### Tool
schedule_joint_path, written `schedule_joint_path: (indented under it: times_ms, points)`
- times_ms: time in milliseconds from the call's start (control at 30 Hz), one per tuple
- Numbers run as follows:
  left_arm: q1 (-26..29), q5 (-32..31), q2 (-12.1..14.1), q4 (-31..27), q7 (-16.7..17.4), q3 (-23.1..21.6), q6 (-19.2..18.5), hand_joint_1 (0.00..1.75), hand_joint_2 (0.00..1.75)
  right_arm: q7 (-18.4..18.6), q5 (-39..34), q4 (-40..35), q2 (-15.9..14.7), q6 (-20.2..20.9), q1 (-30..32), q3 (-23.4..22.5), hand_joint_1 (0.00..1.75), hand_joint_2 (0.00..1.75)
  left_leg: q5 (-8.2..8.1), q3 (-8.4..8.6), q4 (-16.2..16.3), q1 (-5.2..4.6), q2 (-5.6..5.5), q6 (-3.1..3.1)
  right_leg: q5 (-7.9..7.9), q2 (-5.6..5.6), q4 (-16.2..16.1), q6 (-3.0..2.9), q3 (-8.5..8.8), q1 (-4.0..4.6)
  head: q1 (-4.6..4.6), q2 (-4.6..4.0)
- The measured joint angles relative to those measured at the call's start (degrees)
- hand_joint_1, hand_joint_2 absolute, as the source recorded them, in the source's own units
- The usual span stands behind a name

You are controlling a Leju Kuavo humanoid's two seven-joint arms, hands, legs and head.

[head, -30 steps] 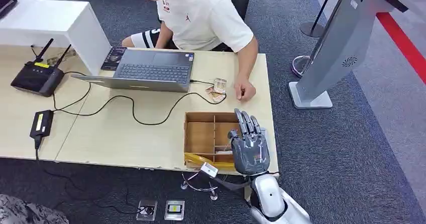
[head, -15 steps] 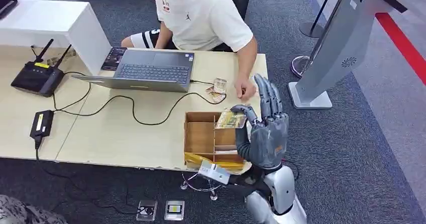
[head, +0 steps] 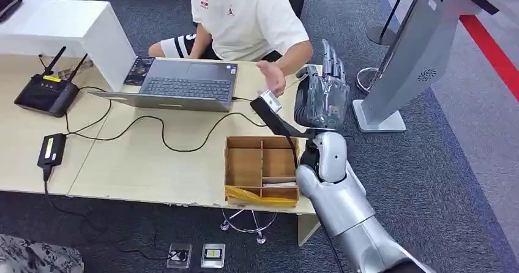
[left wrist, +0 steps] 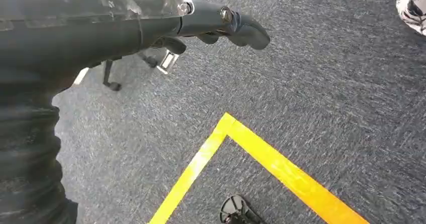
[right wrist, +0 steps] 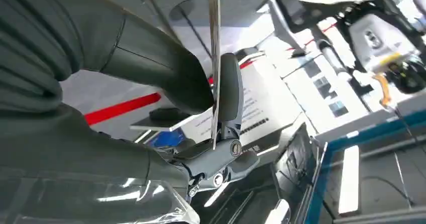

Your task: Pass the card to the sensor for recognition and then transmit it.

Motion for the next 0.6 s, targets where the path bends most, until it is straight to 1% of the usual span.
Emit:
schedule_joint_path:
  times_ms: [67, 167, 333, 600]
  points:
    - [0.0, -0.5, 0.0, 0.0, 0.5, 0.0, -0.1, 0.0, 1.75, 2.2, 1.0, 2.8, -0.4, 1.3, -2.2, 0.7, 1.75, 1.75, 0.0, 0.0, 0.0, 0.0, 0.0, 0.0, -0.01, 0.01, 0.0, 0.0, -0.01, 0.01, 0.0, 0.02]
    - [0.0, -0.9, 0.1, 0.0, 2.1, 0.0, 0.0, 0.0, 1.75, 3.7, 1.6, 5.6, -1.5, 2.2, -4.0, 1.5, 1.75, 1.75, -0.01, -0.02, 0.0, 0.0, 0.0, 0.0, -0.01, 0.03, 0.0, 0.0, -0.01, 0.0, 0.0, 0.0]
    - [0.0, -0.8, 0.3, 0.0, 3.4, 0.0, 0.4, 0.0, 1.75, 4.3, 2.3, 8.7, -2.6, 3.1, -5.4, 2.7, 1.75, 1.75, -0.02, -0.03, 0.0, -0.01, 0.01, 0.0, -0.01, 0.05, 0.0, 0.0, -0.03, -0.01, 0.0, 0.02]
    - [0.0, 0.5, 0.3, 0.0, 3.1, 0.1, 0.5, 0.0, 1.75, 4.5, 2.6, 10.1, -3.1, 3.3, -5.4, 4.4, 1.75, 1.75, -0.01, -0.01, 0.0, 0.0, 0.01, 0.0, 0.0, 0.04, 0.0, 0.0, -0.03, 0.0, -0.02, 0.02]
